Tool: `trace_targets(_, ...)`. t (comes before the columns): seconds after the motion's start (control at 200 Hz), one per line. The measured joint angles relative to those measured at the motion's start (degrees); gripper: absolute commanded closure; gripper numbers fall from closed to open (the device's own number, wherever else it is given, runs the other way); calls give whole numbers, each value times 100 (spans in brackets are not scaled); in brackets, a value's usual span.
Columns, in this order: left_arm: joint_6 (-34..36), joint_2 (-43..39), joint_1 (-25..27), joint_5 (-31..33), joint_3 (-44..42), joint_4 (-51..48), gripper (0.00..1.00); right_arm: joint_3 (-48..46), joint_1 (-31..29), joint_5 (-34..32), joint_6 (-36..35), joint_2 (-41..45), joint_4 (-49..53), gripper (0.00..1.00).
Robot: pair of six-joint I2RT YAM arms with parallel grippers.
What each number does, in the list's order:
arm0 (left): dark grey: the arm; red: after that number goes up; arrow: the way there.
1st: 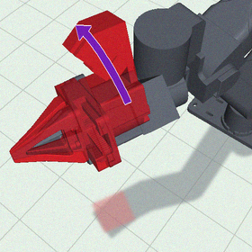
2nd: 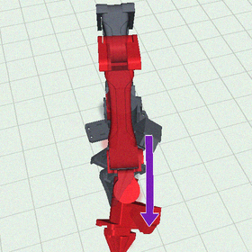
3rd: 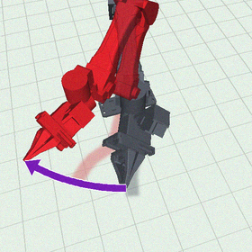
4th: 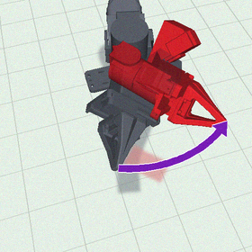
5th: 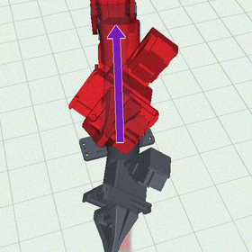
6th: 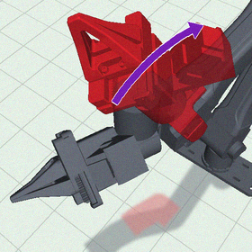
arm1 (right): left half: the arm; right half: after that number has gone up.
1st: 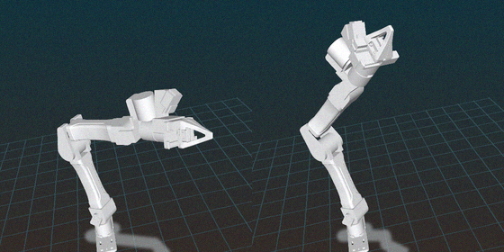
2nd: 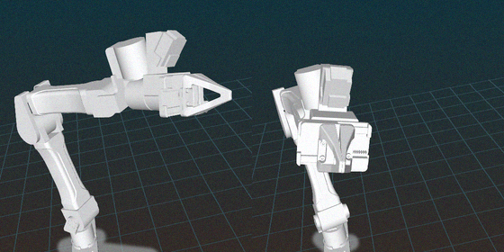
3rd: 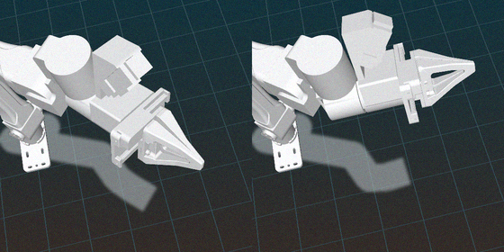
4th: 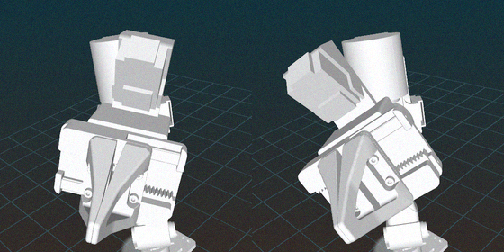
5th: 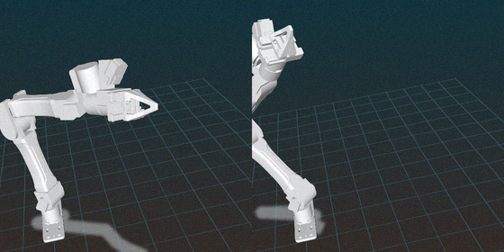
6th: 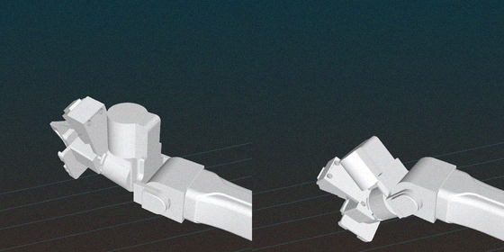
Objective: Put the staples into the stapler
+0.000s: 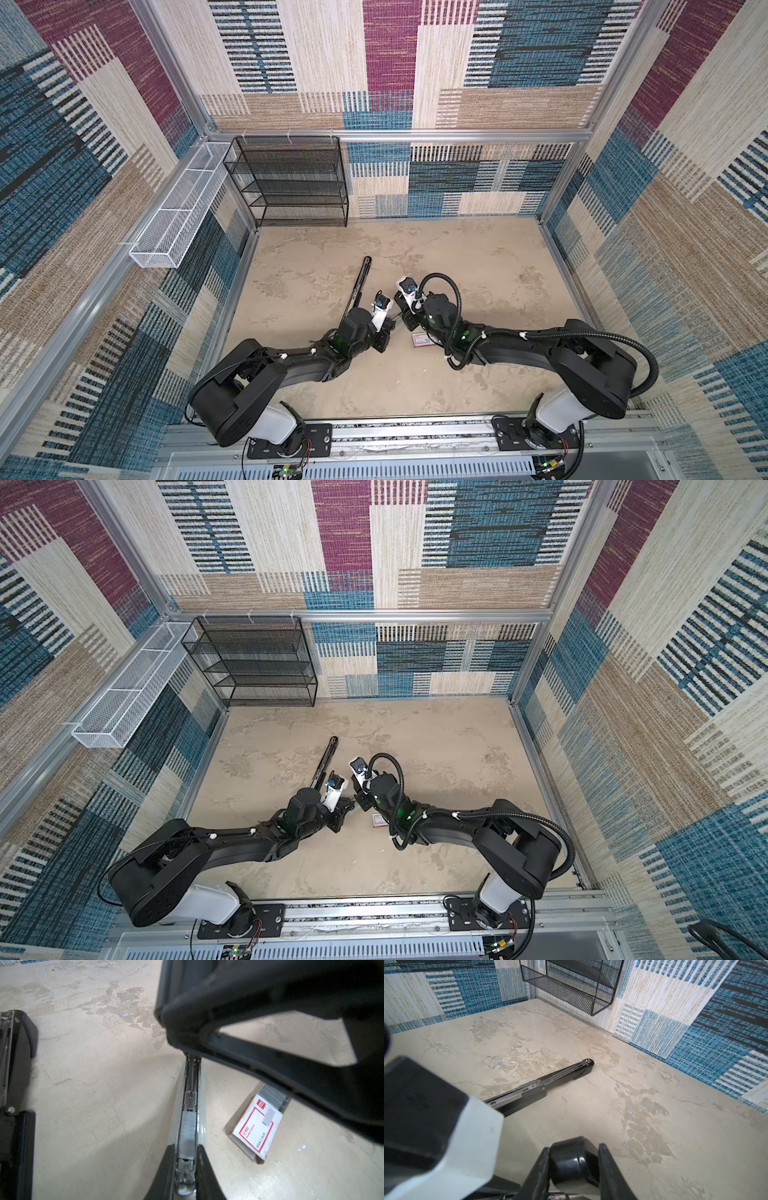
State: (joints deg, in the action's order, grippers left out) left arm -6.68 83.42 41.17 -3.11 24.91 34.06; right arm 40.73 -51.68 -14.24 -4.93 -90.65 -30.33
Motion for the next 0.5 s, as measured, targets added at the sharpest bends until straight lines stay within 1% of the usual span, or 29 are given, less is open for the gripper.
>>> trace_targets(0.501,22,-72,-7,44,0,4,100,26,-177,-181,-70,-68,61,72)
